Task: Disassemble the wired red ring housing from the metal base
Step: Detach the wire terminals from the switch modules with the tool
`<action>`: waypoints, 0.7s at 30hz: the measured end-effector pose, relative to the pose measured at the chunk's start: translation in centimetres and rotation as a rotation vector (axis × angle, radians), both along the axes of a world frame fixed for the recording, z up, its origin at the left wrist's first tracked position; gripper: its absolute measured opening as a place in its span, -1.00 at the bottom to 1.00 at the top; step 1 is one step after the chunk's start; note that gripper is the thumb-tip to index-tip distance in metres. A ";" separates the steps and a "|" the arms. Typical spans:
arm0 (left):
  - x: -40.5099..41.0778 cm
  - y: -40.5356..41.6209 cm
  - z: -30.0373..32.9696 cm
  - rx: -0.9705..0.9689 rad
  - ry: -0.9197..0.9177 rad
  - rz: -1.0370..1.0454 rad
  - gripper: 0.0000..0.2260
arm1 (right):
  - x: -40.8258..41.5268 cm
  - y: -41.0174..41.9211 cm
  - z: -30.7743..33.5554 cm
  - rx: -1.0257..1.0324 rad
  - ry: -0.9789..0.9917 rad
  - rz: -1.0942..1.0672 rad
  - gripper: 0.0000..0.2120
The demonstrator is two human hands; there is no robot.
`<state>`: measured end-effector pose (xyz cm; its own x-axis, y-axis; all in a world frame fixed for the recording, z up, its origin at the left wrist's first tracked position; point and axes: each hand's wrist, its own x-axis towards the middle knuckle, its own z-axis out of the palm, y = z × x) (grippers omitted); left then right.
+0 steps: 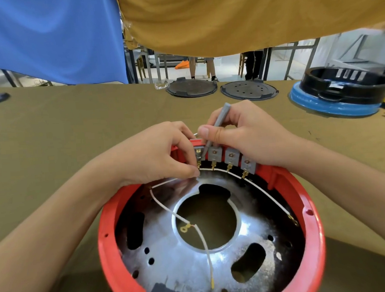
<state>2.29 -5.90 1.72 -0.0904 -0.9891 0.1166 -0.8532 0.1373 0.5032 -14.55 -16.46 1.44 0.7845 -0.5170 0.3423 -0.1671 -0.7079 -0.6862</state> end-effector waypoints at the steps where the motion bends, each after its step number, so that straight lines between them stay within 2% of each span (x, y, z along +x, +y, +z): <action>1: 0.0 0.0 0.0 -0.001 0.004 0.001 -0.94 | 0.0 0.0 0.1 0.021 0.006 0.000 -0.72; 9: -0.1 -0.1 0.0 0.002 0.005 -0.002 -0.93 | -0.1 0.2 -0.1 0.044 -0.010 0.016 -0.73; 21: 0.1 -0.1 0.0 0.003 -0.003 -0.020 -0.93 | -0.6 0.3 -0.3 -0.145 -0.038 0.030 -0.88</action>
